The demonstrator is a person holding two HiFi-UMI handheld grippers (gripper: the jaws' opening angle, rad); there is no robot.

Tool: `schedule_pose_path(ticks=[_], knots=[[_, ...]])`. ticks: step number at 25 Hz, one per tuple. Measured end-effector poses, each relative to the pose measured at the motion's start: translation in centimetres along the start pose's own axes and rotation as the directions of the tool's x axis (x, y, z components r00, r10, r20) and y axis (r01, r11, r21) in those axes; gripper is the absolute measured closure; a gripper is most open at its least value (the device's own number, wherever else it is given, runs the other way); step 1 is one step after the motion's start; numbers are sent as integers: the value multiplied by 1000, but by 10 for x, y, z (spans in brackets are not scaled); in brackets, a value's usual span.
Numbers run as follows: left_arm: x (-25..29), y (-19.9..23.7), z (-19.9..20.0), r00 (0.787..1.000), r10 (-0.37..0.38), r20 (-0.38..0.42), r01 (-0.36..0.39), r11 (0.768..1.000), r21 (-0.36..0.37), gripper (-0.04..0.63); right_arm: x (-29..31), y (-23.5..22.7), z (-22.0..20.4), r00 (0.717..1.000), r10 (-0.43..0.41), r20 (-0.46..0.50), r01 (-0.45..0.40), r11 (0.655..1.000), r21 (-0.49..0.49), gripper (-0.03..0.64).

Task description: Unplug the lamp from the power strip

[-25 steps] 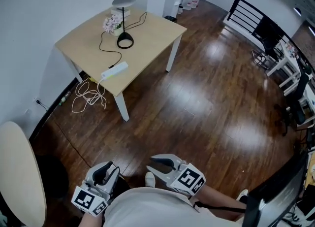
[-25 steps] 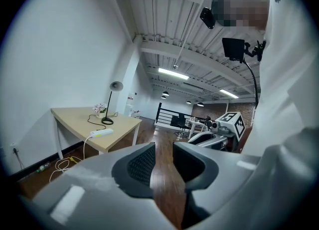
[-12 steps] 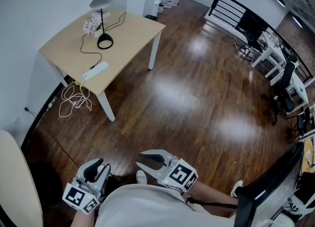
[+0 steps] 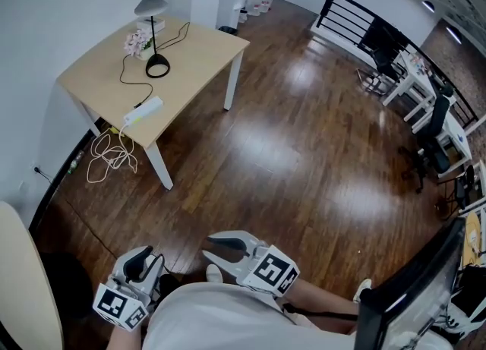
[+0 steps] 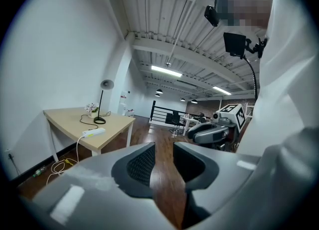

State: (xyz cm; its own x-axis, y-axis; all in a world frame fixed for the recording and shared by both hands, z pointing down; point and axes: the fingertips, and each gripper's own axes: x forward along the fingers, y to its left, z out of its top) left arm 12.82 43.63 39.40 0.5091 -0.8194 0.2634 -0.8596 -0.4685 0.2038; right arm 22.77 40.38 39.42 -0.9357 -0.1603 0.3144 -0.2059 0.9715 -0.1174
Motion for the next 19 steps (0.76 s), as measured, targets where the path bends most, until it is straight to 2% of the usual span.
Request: schedule_pose_path(ticks=[19], knots=[[4,3,-2,1000,12,-4,-12,1000,-22,471,9,-5,-6,1000,26,-4,-26,999,24,526]])
